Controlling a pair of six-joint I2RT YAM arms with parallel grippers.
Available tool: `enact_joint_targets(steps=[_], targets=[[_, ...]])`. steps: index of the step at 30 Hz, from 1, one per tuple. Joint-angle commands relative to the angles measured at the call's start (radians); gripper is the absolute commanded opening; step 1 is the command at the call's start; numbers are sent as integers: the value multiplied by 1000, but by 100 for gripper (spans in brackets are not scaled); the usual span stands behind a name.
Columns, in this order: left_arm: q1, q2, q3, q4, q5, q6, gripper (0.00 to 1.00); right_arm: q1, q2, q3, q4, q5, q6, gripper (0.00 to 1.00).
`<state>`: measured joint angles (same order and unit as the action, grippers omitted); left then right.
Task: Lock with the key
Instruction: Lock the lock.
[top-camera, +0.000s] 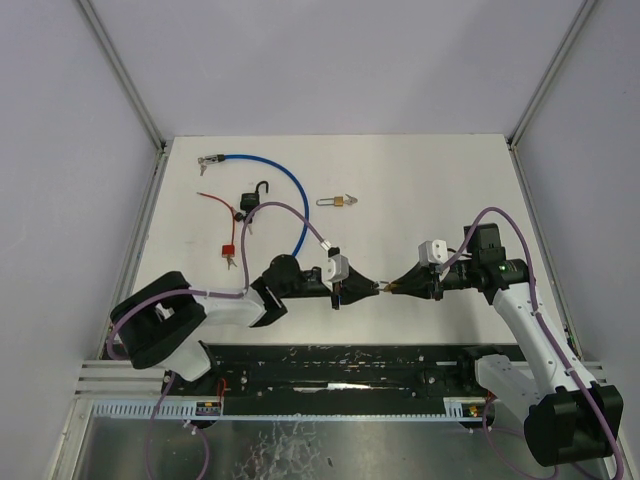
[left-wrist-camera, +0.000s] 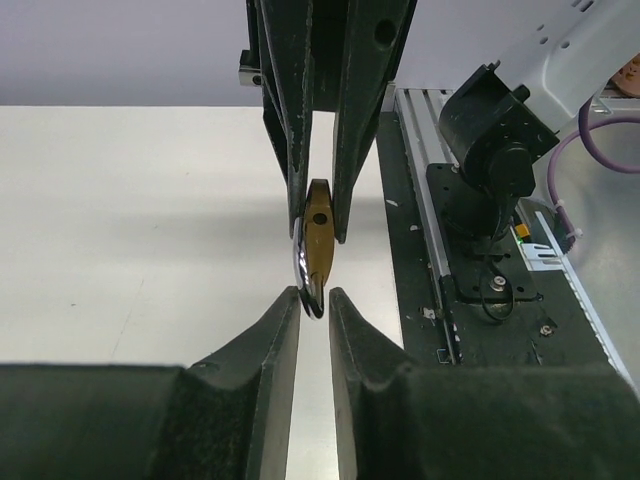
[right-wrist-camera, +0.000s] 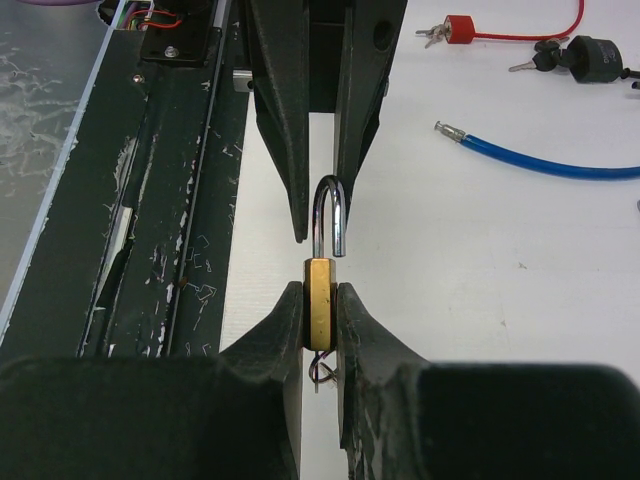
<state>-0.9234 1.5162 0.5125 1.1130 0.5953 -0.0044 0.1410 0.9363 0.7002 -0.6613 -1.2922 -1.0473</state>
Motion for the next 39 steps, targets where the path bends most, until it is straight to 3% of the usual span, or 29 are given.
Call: enact_joint_targets(steps=[1,3,6,10,18,22,25,29,35,39], targets=[[-8,31,40,88,2,-34,16,-6,1,39,14,-35,-13,0],[-10,42,43,101,3,-42,16,-6,1,38,20,-35,-8,0],[-10,53,43,124,11,-56,1,-6,3,35,27,-33,-1,0],[-10,36,32,127,-3,-46,1,-7,5,28,58,-24,38,3],[-7,-43,61,-110,-89,38,0,-5,14,26,95,32,117,28],[-2,-64,90,-225,-125,63,0,-5,12,31,97,54,121,49],[-3,-84,129,-377,-147,98,0,-5,-2,32,94,67,113,64],[-12,-112,183,-573,-191,164,0,-5,-45,22,104,88,121,74],[-58,-106,246,-715,-235,234,0,-4,-60,8,169,55,203,75],[-91,-84,291,-768,-253,252,0,1,-54,-10,232,51,265,67]])
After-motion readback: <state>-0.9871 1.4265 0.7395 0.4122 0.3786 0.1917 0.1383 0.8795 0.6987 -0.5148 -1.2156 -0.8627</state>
